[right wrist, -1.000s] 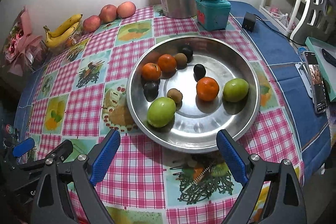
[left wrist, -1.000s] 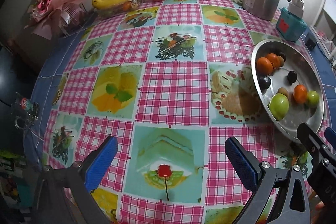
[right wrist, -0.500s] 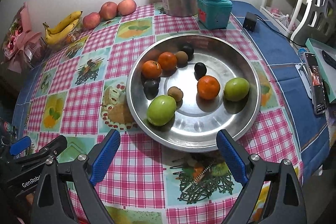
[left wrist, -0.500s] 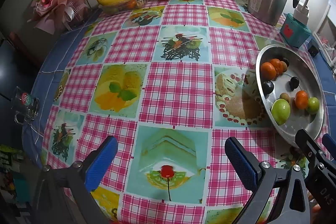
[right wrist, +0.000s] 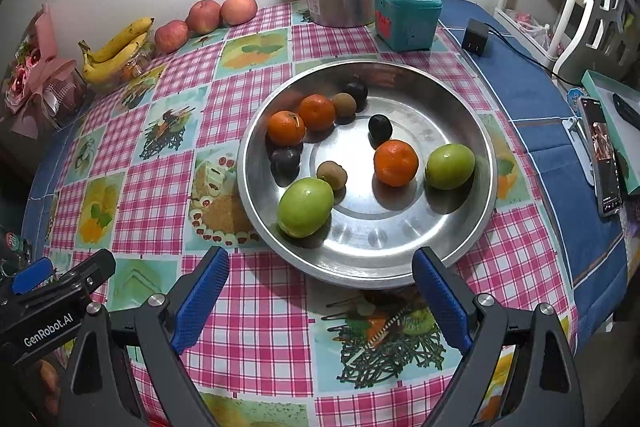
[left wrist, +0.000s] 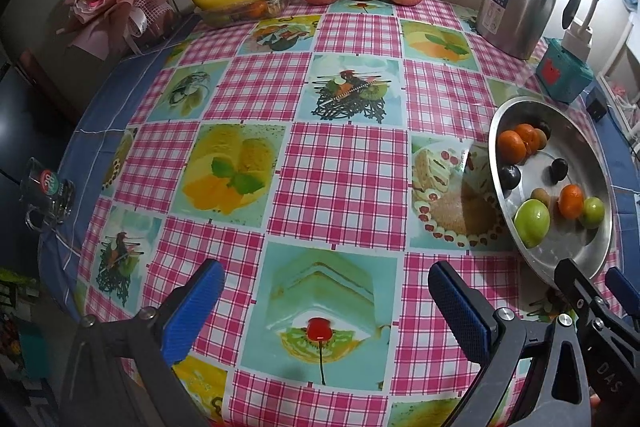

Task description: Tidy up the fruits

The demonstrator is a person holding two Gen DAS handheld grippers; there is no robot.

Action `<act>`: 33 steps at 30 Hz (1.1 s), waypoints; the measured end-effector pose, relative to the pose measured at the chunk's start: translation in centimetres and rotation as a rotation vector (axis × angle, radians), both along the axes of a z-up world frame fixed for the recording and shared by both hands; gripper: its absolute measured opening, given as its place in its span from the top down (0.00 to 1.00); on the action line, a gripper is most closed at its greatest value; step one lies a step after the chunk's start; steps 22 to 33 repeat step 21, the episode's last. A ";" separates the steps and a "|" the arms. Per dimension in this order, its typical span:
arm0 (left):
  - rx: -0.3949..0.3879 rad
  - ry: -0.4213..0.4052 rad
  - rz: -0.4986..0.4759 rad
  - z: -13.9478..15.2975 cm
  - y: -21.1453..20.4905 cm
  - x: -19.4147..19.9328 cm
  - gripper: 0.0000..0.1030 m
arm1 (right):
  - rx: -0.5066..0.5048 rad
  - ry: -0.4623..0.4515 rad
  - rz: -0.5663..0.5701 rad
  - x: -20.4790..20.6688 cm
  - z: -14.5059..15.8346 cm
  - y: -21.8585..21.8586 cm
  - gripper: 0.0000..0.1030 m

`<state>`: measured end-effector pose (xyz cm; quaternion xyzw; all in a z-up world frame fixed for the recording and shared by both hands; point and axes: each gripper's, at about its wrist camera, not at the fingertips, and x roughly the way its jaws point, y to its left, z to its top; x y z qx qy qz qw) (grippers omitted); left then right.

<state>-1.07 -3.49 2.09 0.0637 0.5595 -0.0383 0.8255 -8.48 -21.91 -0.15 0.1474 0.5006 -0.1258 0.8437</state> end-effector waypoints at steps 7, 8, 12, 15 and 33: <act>-0.001 -0.001 0.000 0.1 0.0 0.0 0.00 | -0.002 0.007 0.001 0.1 -0.2 0.0 0.10; -0.002 -0.001 0.000 0.1 0.0 -0.1 0.00 | -0.003 0.007 0.000 0.1 -0.2 0.0 0.10; -0.006 -0.001 0.001 0.2 0.0 -0.1 0.00 | -0.003 0.008 -0.001 0.1 -0.2 0.1 0.10; -0.010 -0.008 0.000 0.3 0.0 -0.2 0.00 | -0.002 0.011 -0.001 0.1 -0.3 0.0 0.10; -0.020 -0.039 -0.011 1.1 0.0 -0.5 0.00 | -0.001 0.011 -0.001 0.1 -0.3 0.0 0.10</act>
